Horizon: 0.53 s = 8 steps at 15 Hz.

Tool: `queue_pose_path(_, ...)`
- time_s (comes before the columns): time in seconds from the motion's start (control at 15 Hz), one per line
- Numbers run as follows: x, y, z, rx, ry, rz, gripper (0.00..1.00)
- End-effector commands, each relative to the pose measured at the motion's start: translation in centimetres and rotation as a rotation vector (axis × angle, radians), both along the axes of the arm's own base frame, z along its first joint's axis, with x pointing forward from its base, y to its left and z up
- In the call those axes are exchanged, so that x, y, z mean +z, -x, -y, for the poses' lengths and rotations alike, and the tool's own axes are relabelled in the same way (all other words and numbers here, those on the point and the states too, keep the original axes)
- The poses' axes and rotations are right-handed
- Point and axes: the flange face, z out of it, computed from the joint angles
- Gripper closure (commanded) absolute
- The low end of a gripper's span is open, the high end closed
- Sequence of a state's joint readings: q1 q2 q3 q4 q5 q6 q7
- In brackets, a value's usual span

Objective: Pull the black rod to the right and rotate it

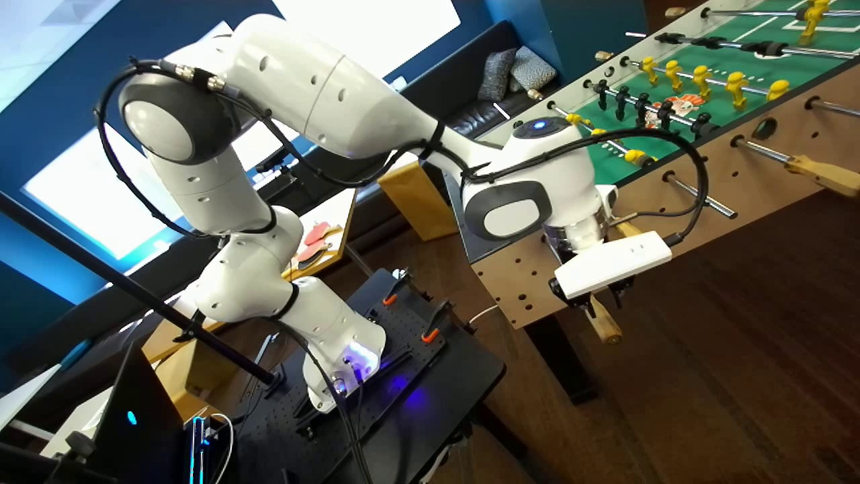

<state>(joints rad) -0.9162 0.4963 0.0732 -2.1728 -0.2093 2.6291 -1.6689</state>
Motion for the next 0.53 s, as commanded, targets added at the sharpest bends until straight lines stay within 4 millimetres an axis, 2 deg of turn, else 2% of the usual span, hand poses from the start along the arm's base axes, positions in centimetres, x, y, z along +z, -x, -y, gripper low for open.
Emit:
queue_pose_path(0.0,0.7,-2.1,2.2,0.082,-0.148,-0.035,0.81)
queue_pose_path(0.13,1.9,-1.7,2.6,0.124,-0.167,-0.038,0.81)
queue_pose_path(0.2,2.5,-0.9,2.5,0.133,-0.147,-0.034,0.31)
queue_pose_path(0.27,2.8,-0.2,2.4,0.142,-0.118,-0.025,0.29)
queue_pose_path(0.47,2.5,2.2,1.2,0.09,0.016,0.041,0.08)
